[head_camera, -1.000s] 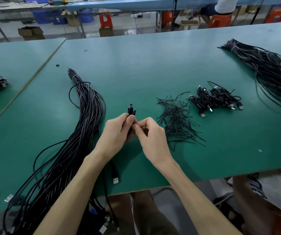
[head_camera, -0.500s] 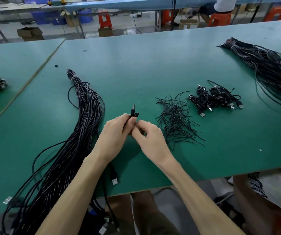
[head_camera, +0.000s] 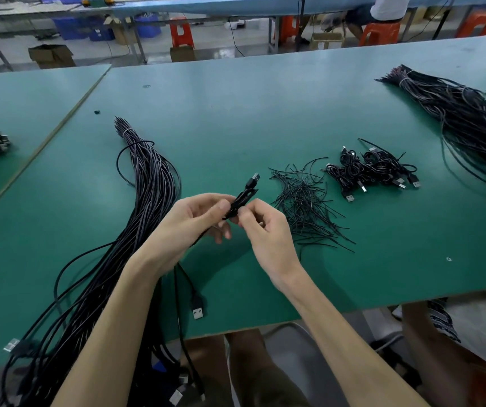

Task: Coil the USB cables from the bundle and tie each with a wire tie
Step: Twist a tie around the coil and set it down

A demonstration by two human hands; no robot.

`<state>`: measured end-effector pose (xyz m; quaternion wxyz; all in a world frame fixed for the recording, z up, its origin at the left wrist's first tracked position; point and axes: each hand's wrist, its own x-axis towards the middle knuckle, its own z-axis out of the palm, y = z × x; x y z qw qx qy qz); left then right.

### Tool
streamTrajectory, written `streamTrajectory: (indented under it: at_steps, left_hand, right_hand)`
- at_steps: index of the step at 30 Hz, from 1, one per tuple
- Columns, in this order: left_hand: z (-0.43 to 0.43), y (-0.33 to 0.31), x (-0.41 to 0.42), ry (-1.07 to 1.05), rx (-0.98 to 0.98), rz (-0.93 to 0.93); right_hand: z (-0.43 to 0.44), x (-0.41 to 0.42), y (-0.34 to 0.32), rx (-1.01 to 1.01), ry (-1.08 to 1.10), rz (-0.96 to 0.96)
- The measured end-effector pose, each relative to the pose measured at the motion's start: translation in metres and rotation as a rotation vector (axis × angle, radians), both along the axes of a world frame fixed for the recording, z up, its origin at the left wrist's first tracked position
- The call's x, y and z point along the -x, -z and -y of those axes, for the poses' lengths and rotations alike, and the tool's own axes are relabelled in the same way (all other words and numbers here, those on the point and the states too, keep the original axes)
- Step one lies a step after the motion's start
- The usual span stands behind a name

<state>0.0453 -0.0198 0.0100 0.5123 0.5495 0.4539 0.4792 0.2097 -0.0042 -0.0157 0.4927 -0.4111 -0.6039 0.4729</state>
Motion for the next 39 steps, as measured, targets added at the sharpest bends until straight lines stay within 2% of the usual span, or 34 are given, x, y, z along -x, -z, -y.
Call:
streamTrajectory:
  at_steps: [4, 7, 14, 17, 19, 23, 26, 28, 31, 35, 39]
  left_hand:
    - [0.0, 0.003, -0.005, -0.031, -0.056, -0.088]
    - [-0.001, 0.007, -0.006, -0.056, -0.174, -0.192]
    - [-0.003, 0.018, -0.007, -0.229, -0.533, -0.758]
    - [-0.002, 0.016, -0.011, -0.307, -0.614, -0.979]
    - [0.0, 0.016, -0.014, -0.322, -0.569, -0.925]
    - [0.001, 0.009, -0.009, -0.173, -0.233, -0.35]
    - [0.002, 0.002, 0.002, -0.075, -0.189, -0.006]
    - [0.001, -0.001, 0.01, -0.048, -0.186, 0.134]
    - [-0.003, 0.004, 0.012, -0.107, -0.189, 0.06]
    - [-0.006, 0.011, 0.003, -0.069, -0.252, -0.23]
    - [-0.005, 0.013, -0.005, -0.094, -0.3, -0.367]
  right_hand:
    - [0.001, 0.0, -0.001, -0.003, -0.012, 0.026]
    - [0.001, -0.001, -0.001, -0.016, -0.008, 0.025]
    - [-0.002, 0.002, 0.004, 0.007, 0.043, 0.045]
    - [-0.003, 0.001, 0.005, -0.004, 0.078, 0.042]
    - [-0.002, -0.001, 0.005, -0.016, 0.117, 0.052]
    - [-0.003, -0.001, 0.004, -0.046, 0.161, 0.111]
    - [-0.004, -0.003, 0.005, -0.014, 0.098, 0.05]
    - [-0.004, -0.004, 0.005, 0.011, 0.072, -0.014]
    - [-0.004, -0.004, 0.003, 0.035, 0.061, -0.063]
    - [-0.001, -0.002, 0.001, 0.023, 0.019, -0.078]
    - [0.0, -0.003, -0.001, 0.002, -0.027, -0.042]
